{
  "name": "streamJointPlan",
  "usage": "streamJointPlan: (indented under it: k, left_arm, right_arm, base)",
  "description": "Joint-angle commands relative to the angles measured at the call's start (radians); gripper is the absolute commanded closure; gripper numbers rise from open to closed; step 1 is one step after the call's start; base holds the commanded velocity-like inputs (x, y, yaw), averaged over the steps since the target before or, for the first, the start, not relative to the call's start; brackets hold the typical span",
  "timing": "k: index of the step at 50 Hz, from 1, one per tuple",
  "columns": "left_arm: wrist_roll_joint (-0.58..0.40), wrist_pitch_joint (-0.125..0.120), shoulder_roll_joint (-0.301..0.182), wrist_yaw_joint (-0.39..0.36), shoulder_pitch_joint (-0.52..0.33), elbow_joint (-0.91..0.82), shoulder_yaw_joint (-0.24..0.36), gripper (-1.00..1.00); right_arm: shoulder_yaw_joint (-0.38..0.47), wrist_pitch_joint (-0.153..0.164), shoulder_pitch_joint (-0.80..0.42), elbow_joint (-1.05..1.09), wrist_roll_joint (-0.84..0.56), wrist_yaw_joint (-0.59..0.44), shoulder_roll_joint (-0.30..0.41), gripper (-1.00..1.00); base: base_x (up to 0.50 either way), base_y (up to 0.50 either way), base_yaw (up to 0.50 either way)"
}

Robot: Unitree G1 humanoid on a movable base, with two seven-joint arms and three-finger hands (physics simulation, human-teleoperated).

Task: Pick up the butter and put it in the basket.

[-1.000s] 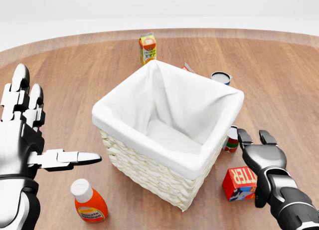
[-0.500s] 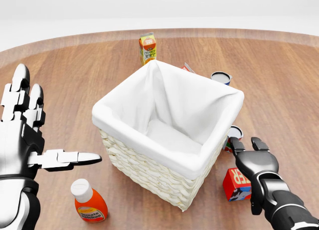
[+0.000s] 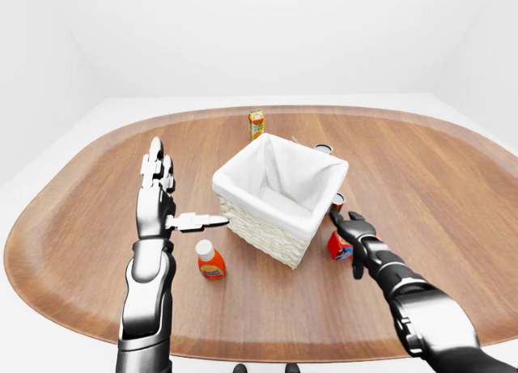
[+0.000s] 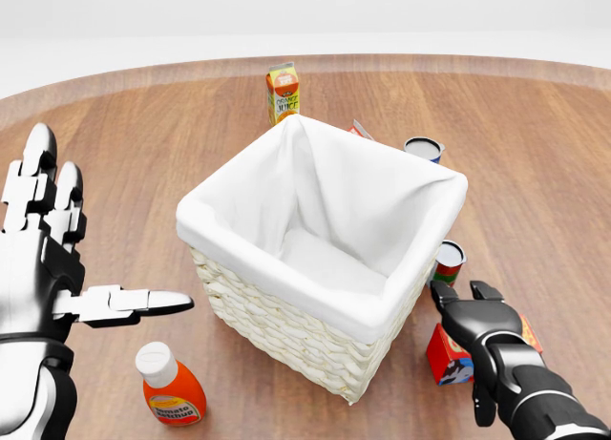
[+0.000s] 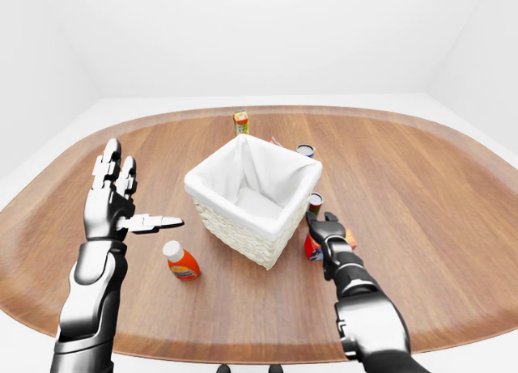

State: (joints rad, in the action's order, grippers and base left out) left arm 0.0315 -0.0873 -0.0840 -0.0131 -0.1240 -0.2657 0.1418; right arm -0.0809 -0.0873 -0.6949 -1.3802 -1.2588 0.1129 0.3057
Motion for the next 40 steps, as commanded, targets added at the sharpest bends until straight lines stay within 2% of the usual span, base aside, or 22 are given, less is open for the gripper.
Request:
streamJointPlan:
  k: [1,10,11,12,13,14,23,40]
  left_arm:
    - [0.001,0.000,0.000,0.001,0.004,0.004,0.002,-1.00]
    - [0.004,0.000,-0.002,0.000,0.003,0.009,0.004,-1.00]
    - [0.004,0.000,-0.001,0.000,0.004,0.008,0.004,-1.00]
    - [0.004,0.000,-0.001,0.001,0.005,0.006,0.003,-1.00]
    - [0.003,0.000,0.000,0.001,0.005,0.004,0.003,-1.00]
    - [0.002,0.000,0.000,0.001,0.006,0.003,0.002,-1.00]
    - [0.000,0.000,0.005,0.003,0.017,-0.004,-0.001,-1.00]
    - [-0.001,0.000,0.005,0.002,0.020,-0.014,0.000,-1.00]
  right_arm:
    - [0.002,0.000,0.002,-0.003,-0.007,-0.053,-0.004,-1.00]
    - [0.005,0.000,-0.016,-0.003,-0.011,-0.066,-0.004,-1.00]
    - [0.004,0.000,-0.018,-0.003,-0.013,-0.067,-0.004,-0.86]
    - [0.002,0.000,-0.022,-0.003,-0.018,-0.065,-0.003,0.10]
    - [0.001,0.000,-0.025,-0.003,-0.020,-0.065,-0.003,0.71]
    - [0.003,0.000,-0.027,-0.003,-0.020,-0.068,-0.003,1.00]
    - [0.005,0.000,-0.032,-0.005,-0.031,-0.029,0.000,1.00]
    - [0.022,0.000,-0.022,-0.003,0.005,-0.037,0.015,1.00]
  base:
    - [0.00,0.00,0.00]
    - [0.00,0.00,0.00]
    - [0.00,0.00,0.00]
    - [0.00,0.00,0.00]
    - [0.00,0.00,0.00]
    - [0.00,0.00,0.00]
    - [0.00,0.00,0.00]
    - [0.00,0.00,0.00]
